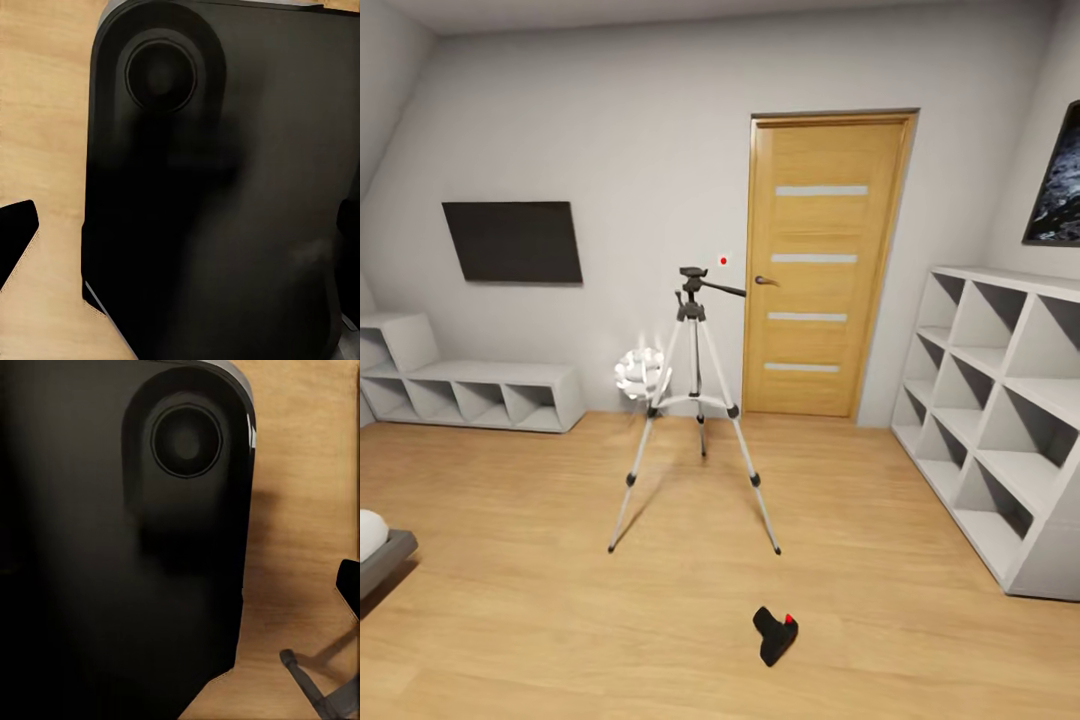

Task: Attach the digital camera to the camera tripod in the bedroom.

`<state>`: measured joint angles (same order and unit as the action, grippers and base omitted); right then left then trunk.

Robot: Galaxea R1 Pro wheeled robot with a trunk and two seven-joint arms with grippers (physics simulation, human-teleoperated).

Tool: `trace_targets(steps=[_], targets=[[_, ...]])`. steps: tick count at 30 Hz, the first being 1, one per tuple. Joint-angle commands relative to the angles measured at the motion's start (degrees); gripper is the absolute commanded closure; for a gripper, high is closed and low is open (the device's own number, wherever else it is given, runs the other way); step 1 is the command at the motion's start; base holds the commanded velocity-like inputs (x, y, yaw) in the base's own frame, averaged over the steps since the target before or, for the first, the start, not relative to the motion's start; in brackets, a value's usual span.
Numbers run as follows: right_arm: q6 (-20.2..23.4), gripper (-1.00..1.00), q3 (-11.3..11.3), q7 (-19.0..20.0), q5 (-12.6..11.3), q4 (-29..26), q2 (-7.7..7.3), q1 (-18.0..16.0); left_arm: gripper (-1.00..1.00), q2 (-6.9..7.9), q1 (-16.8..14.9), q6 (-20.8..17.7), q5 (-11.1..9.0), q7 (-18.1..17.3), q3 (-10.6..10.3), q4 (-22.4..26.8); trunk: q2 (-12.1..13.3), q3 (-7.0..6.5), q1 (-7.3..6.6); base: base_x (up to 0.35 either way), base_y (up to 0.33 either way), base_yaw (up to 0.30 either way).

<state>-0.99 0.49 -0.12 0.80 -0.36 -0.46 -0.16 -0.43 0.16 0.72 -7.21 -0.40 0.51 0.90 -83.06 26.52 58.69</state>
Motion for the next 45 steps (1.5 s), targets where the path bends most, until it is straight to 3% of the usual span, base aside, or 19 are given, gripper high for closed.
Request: trace_targets(steps=[1, 26, 34, 45], targets=[[-0.1, -1.0, 0.0, 0.0, 0.1, 0.0, -0.03, 0.0, -1.0, -0.01, 0.0, 0.1, -0.5, 0.0, 0.0, 0.1, 0.0, 0.05, 0.03, 0.321, 0.0, 0.0], [-0.4, -1.0, 0.0, -0.1, 0.0, 0.0, -0.06, 0.0, -1.0, -0.01, 0.0, 0.1, -0.5, 0.0, 0.0, 0.1, 0.0, 0.05, 0.03, 0.319, 0.0, 0.0], [-2.3, -1.0, -0.1, -0.2, -0.3, 0.0, 0.15, 0.0, -1.0, -0.01, 0.0, 0.1, -0.5, 0.0, 0.0, 0.1, 0.0, 0.05, 0.03, 0.312, 0.008, -0.004], [-2.0, -1.0, -0.1, -0.2, -0.4, 0.0, 0.35, 0.0, -1.0, -0.01, 0.0, 0.1, -0.5, 0.0, 0.0, 0.1, 0.0, 0.05, 0.03, 0.245, 0.12, -0.165]])
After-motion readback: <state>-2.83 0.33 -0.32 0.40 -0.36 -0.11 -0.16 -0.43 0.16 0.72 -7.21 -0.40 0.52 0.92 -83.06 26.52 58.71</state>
